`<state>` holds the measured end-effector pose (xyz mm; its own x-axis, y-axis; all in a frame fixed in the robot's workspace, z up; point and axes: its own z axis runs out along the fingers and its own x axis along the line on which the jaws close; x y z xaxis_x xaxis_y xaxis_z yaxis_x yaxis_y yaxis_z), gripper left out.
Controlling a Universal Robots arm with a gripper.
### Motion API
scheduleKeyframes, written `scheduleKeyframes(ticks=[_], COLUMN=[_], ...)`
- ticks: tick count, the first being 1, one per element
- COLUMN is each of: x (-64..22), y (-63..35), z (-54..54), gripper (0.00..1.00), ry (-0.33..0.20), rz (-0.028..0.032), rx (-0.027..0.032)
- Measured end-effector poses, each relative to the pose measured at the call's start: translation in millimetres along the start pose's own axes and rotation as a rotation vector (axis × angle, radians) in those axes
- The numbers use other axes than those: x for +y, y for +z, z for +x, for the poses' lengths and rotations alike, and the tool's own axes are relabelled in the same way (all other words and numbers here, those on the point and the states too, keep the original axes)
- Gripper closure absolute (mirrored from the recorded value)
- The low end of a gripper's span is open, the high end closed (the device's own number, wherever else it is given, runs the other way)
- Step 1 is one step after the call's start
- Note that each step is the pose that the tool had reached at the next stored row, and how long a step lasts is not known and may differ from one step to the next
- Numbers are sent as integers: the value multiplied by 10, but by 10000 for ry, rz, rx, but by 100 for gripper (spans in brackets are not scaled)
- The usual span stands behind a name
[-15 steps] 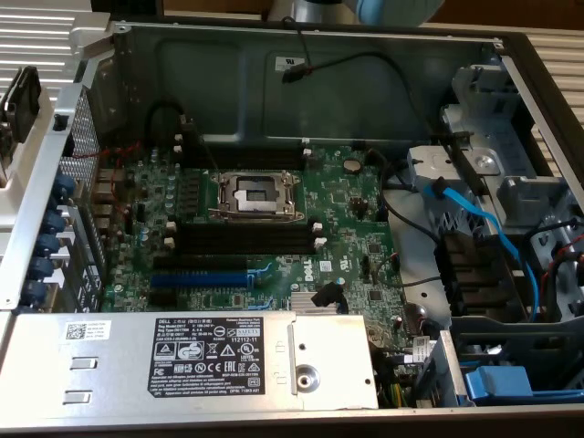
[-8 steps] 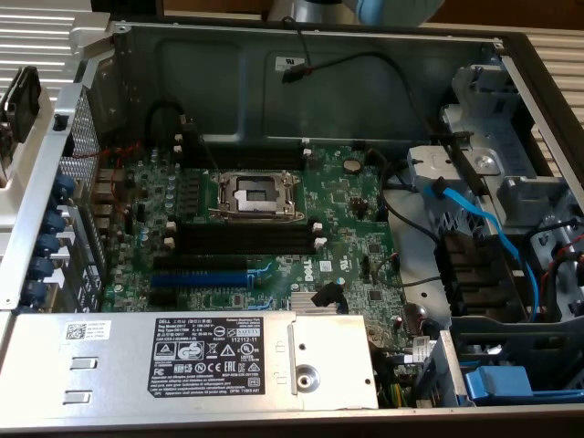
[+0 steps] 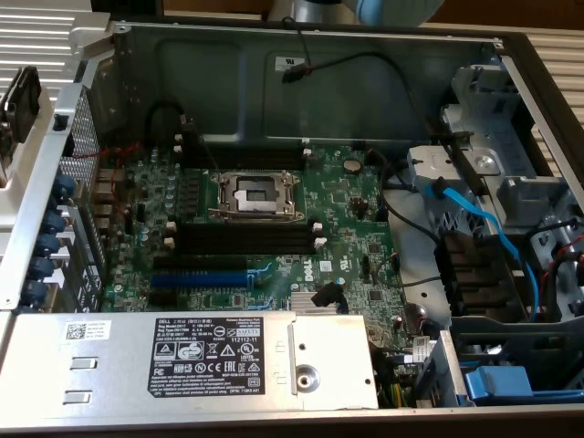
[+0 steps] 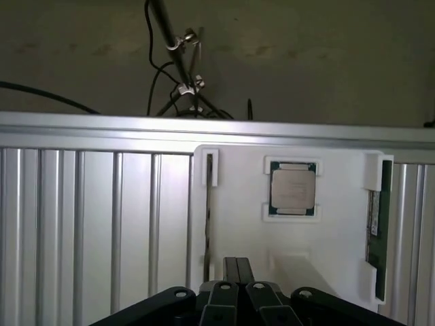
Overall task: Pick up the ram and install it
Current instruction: 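Pick up the ram and move it above insertion slot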
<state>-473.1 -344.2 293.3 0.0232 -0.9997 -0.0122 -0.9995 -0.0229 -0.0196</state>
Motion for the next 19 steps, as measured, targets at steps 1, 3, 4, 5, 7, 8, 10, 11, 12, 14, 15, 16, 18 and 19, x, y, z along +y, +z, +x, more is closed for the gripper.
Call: scheduleKeyframes(ticks=[1, 3, 4, 5, 7, 8, 10, 11, 12, 14, 15, 16, 18, 19], x=[5, 17, 23, 28, 40, 46, 61, 66, 68, 70, 71, 70, 70, 68], y=[18, 55, 72, 89, 127, 143, 180, 199, 216, 251, 269, 290, 325, 343], z=[0, 1, 1, 1, 1, 1, 6, 15, 34, 98, 134, 149, 153, 154], gripper=[90, 90, 90, 90, 90, 90, 90, 90, 90, 90, 90, 90, 90, 90], ry=[-18, -55, -71, -88, -123, -137, -170, -181, -190, -200, -203, -205, -203, -203], rz=[0, 0, 0, -1, -1, -2, -3, -3, -9, -32, -37, -34, -38, -37], rx=[-1, -2, -2, -2, -3, -3, -3, -4, -7, -18, -23, -24, -23, -23])
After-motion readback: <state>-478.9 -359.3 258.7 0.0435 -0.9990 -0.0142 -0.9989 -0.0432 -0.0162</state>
